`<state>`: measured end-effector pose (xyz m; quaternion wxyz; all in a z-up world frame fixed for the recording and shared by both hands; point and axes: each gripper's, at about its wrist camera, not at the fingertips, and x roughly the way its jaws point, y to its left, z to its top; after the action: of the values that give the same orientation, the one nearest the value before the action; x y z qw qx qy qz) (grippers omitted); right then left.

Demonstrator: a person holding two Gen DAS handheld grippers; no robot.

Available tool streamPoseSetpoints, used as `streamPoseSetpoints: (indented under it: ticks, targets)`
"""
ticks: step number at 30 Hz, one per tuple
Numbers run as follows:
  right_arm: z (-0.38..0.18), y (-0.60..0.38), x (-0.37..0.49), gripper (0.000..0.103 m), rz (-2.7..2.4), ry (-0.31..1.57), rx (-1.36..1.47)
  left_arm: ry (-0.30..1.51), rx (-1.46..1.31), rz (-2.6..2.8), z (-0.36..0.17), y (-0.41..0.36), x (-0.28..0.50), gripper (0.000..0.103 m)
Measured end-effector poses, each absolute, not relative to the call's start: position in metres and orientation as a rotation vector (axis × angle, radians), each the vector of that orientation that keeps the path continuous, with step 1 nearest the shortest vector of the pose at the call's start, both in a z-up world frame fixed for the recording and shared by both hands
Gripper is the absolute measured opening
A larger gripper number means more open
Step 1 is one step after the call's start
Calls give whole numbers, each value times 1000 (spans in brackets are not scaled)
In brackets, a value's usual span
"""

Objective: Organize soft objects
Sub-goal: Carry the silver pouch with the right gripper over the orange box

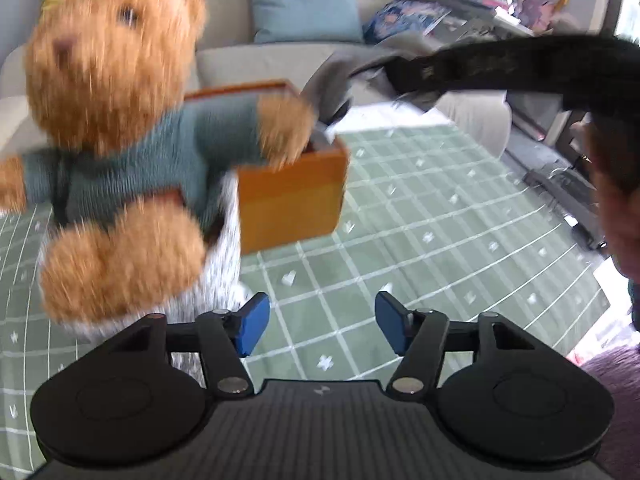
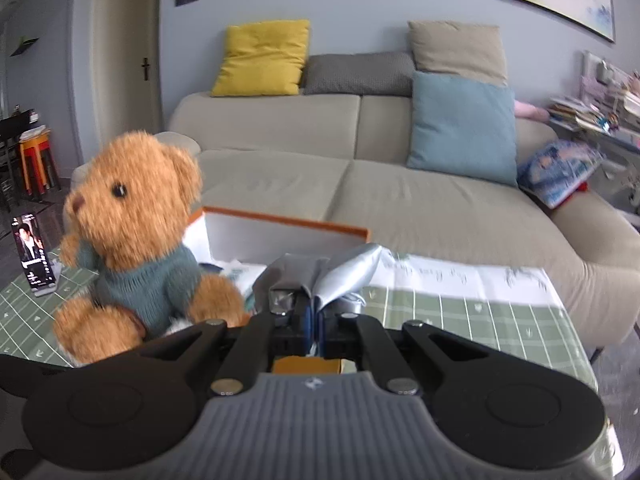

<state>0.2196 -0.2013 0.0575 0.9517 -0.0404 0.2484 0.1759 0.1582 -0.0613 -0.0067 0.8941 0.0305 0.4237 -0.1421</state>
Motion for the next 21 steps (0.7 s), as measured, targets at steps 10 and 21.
streamPoseSetpoints:
  ticks: [10, 21]
  targets:
    - [96, -200, 234, 1, 441, 511, -122, 703, 113, -333, 90, -58, 163, 47]
    - [61, -191, 303, 2, 479, 668, -92, 786, 202, -379, 109, -65, 229, 38]
